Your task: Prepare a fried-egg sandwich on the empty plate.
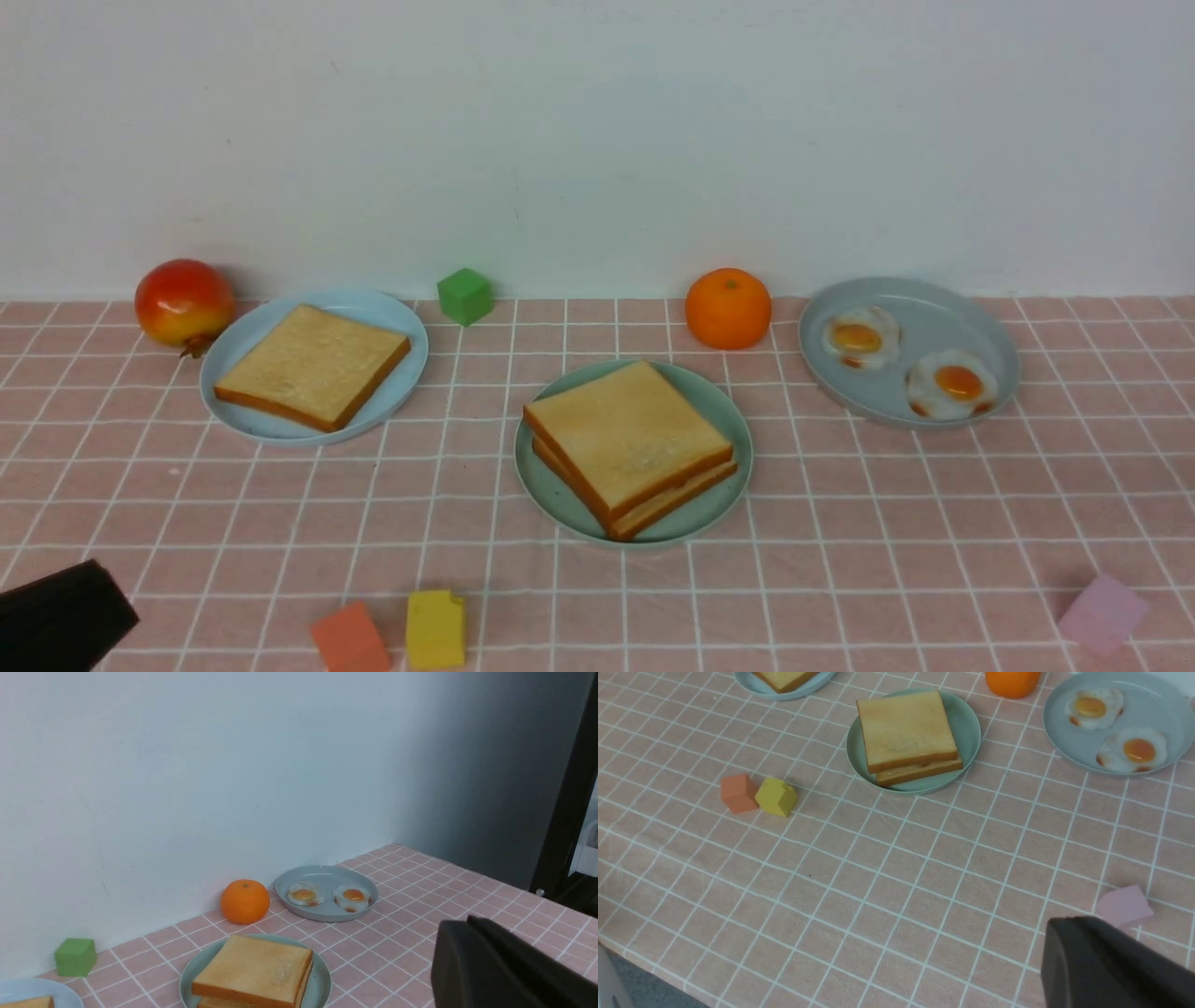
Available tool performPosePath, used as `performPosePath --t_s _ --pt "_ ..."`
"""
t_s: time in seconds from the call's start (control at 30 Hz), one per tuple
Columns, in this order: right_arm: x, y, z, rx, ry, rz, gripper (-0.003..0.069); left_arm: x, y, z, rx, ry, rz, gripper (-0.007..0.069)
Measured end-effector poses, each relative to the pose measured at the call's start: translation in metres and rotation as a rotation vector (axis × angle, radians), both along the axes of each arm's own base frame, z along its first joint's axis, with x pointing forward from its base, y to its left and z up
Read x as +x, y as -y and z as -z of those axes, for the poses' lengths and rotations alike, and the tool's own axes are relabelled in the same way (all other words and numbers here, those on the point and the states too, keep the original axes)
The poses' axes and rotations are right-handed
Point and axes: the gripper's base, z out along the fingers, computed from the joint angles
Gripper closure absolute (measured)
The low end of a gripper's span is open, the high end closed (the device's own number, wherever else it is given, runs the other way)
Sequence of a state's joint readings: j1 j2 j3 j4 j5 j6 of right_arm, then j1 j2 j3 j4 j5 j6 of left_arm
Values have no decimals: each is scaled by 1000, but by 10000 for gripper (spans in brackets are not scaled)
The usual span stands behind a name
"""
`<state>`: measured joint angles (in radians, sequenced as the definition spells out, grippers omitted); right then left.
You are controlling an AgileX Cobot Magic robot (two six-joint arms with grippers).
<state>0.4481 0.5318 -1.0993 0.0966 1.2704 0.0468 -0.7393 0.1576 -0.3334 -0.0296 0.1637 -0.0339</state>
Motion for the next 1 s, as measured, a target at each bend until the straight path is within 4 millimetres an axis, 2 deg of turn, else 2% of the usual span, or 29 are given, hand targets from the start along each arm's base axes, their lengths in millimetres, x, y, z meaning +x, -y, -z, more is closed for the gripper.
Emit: performPosePath --t_s 0.2,0.4,0.53,0.6,0.67,0.7,0.73,0.8,0.83,0.87,0.9,1.0 --pt "2 0 15 -14 -40 36 627 0 0 1 4 -4 0 638" --pt "-12 12 38 -30 -12 170 625 0 0 1 4 -4 0 638" --pt "-7 11 64 26 215 257 654 0 0 1 5 -5 0 638" --pt "4 11 88 49 326 310 666 0 0 1 6 -6 0 638" --pt "15 12 125 77 372 378 670 0 0 1 7 -7 0 637" --pt "16 13 132 89 399 393 671 0 0 1 8 -8 0 637" --pt "21 15 169 97 406 437 670 0 0 1 9 -9 0 637" --pt "24 16 207 94 391 463 670 0 0 1 9 -9 0 636" --pt "24 16 212 92 379 465 670 0 0 1 9 -9 0 636" --pt "25 17 231 88 359 475 670 0 0 1 9 -9 0 636" --pt "24 17 241 81 323 479 670 0 0 2 10 -10 0 634" --pt "24 19 244 61 308 488 670 0 0 2 10 -11 0 634"
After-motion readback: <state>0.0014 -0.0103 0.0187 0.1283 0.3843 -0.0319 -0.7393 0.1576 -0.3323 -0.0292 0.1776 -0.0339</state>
